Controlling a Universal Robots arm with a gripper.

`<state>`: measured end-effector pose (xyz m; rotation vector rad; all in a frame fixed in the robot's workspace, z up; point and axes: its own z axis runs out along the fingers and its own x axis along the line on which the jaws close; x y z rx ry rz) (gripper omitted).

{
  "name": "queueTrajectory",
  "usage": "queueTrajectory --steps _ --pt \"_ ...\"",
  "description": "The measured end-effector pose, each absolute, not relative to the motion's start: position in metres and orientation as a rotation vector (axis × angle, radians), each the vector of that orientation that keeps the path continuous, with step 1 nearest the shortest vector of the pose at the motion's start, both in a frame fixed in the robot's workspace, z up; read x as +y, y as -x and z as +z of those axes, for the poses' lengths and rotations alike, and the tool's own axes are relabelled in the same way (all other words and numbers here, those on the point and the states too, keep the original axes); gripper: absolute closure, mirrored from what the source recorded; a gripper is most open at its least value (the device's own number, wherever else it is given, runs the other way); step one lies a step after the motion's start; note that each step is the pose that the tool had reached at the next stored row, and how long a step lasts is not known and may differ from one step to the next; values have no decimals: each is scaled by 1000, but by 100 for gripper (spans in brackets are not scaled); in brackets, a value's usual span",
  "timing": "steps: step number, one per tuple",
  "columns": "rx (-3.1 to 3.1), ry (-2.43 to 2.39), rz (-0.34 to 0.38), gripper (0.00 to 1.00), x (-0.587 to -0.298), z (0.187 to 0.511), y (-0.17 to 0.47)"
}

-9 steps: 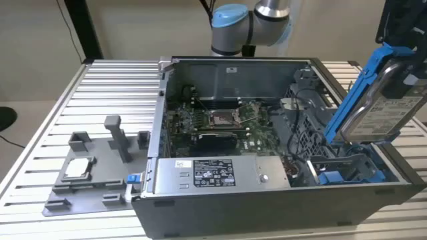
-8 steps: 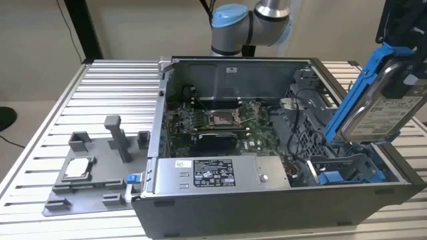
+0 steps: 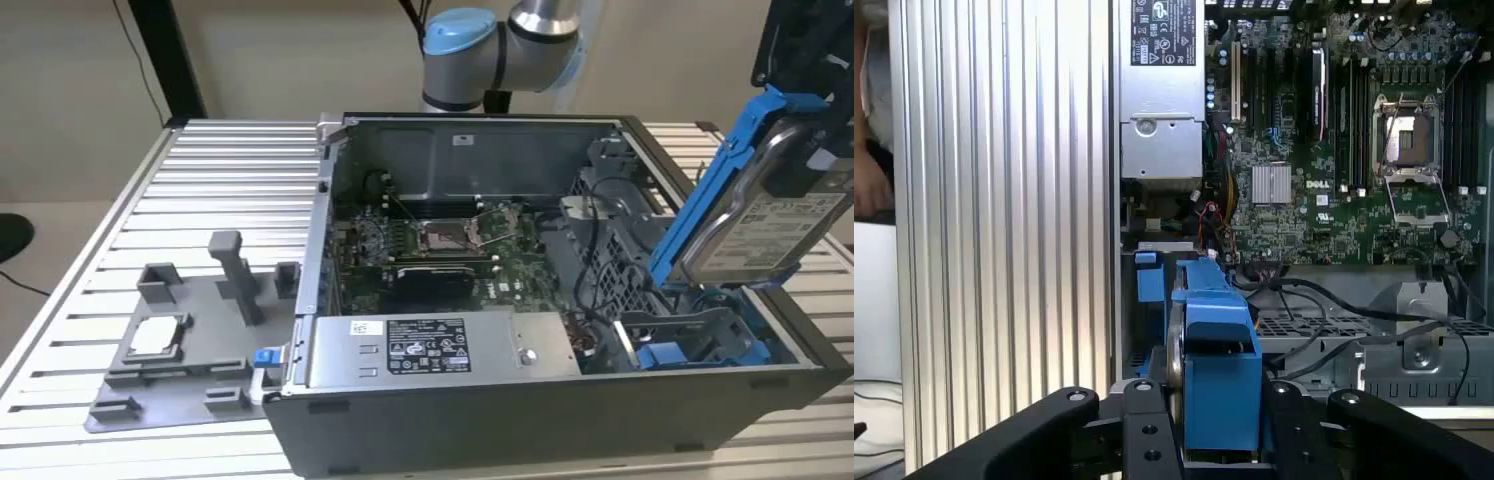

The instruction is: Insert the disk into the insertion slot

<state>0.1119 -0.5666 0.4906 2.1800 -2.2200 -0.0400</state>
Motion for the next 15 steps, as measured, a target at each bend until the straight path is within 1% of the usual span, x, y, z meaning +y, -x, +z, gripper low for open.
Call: queueTrajectory --steps 5,15 --pt "-2220 -2180 -40 100 -567 491 -112" --pt "-2224 -2185 -47 100 -581 486 -111"
